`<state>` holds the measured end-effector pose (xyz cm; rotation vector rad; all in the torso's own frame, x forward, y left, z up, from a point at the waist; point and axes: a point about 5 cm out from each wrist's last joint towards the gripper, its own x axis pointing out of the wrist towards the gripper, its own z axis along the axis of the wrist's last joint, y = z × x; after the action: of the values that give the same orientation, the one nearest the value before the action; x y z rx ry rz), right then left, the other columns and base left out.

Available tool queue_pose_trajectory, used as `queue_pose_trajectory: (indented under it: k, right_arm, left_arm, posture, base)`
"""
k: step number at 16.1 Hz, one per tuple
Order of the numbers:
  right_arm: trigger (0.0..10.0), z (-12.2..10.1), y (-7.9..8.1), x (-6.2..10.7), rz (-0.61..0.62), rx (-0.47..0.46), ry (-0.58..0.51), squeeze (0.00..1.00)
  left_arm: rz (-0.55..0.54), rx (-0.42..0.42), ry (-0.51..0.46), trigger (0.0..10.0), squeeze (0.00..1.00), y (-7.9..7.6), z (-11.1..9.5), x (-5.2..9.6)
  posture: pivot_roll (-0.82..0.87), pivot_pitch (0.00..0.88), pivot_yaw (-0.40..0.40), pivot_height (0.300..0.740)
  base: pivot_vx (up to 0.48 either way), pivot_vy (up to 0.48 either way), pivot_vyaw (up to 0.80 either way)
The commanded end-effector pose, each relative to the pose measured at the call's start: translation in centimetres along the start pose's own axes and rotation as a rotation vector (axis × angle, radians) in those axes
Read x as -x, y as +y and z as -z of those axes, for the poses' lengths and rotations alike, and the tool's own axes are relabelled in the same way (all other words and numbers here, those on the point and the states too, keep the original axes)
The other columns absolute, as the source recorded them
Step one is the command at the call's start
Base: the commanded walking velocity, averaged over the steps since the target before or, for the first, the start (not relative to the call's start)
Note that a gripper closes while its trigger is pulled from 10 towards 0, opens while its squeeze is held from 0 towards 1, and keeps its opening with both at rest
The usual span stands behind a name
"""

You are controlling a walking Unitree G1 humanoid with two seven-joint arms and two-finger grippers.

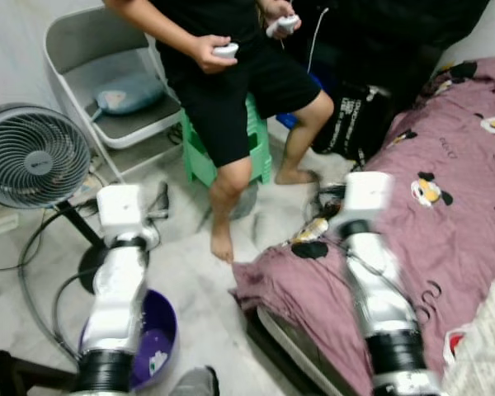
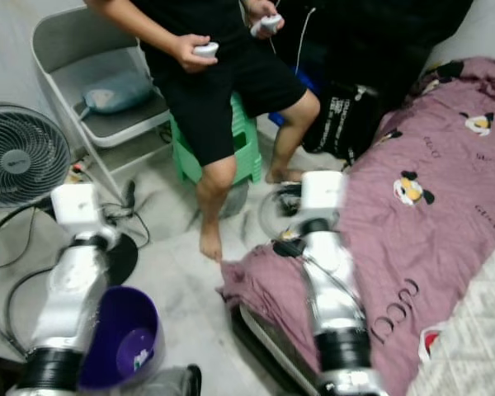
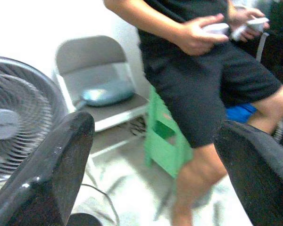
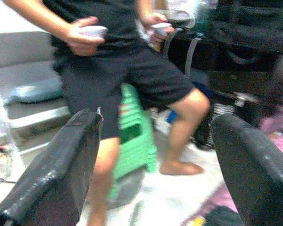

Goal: Clean up the room

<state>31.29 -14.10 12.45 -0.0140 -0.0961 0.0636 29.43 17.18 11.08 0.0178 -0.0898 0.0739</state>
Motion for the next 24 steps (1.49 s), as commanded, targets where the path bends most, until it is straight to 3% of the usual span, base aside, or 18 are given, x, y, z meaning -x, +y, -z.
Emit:
queue_pose_trajectory:
  k: [1, 12, 24]
  right_arm:
    - [10.0, 0.0, -0.8, 0.2, 0.019, 0.007, 0.000, 0.00]
    - [10.0, -0.1, -0.8, 0.0, 0.027, 0.000, -0.003, 0.00]
    - [10.0, -0.4, -1.0, -0.4, 0.035, 0.000, -0.015, 0.00]
  left_arm:
    - [0.013, 0.008, 0.001, 10.0, 0.00, -0.5, -0.1, 0.1]
    - [0.040, 0.032, 0.000, 10.0, 0.00, -1.7, -0.5, -0.5]
    - [0.045, 0.033, 0.004, 10.0, 0.00, -1.8, -0.5, -0.6]
  posture:
    - [0.00, 0.061, 0.031, 0.740]
    - [-0.01, 0.064, 0.037, 0.740]
    - [-0.02, 0.059, 0.040, 0.740]
  base:
    - [0.000, 0.000, 0.78]
    - [0.000, 0.000, 0.78]
    - [0.000, 0.000, 0.77]
